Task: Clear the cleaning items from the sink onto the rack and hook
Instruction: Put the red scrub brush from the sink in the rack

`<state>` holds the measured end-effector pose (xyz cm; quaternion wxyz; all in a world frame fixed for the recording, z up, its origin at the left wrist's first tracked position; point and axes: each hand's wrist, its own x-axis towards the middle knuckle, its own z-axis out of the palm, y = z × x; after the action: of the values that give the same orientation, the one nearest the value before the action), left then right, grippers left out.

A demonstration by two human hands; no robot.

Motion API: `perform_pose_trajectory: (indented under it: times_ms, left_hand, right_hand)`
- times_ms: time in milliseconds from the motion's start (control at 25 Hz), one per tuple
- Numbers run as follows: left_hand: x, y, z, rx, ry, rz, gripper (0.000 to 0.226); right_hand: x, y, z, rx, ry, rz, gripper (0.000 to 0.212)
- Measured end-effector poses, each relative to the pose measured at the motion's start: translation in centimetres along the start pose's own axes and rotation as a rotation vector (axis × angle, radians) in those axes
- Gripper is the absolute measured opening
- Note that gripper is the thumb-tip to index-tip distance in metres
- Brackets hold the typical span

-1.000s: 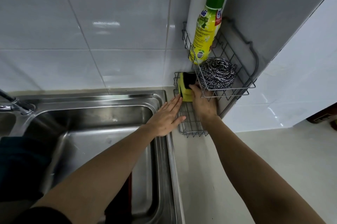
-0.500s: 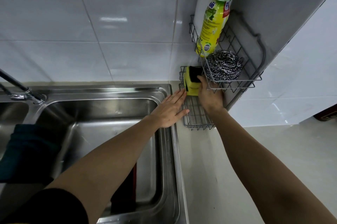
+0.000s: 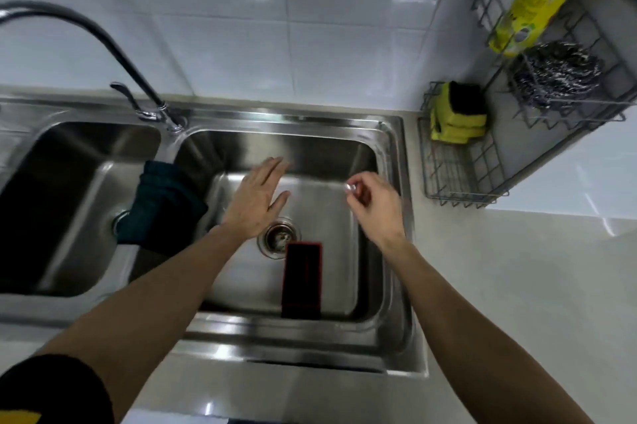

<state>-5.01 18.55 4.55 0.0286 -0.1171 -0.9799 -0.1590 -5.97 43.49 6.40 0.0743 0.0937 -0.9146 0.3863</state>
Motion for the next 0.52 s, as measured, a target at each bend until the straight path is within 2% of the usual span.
perform_pose_trajectory:
  times_ms: [80, 160, 280, 400, 520]
  left_hand:
    - [-3.6, -4.7, -0.9, 0.127, -0.002, -0.104, 0.06]
    - [-7.0, -9.1, -1.5, 0.235, -0.018, -0.243, 0.062]
    - [-10.6, -13.6, -2.1, 0.317, -0.053, -0.441, 0.07]
    - [-11.9, -15.6, -1.7, 0.294, -0.105, -0.491, 0.071]
    - [-12.4, -16.6, -1.4, 0.245, -0.112, -0.477, 0.072]
  right_hand:
    - [-2.7, -0.4, 4.4, 0.003, -0.168, 0.138, 0.012]
    - [-5.0, -0.1, 8.7, -0.018, -0.321, 0.354, 0.012]
    - [-8.0, 1.2, 13.9, -0.043, -0.526, 0.702, 0.028]
    - [-9.6, 1.9, 16.0, -0.045, -0.579, 0.856, 0.042]
    - [-9.5, 2.0, 17.3, -0.004, -0.552, 0.934, 0.039]
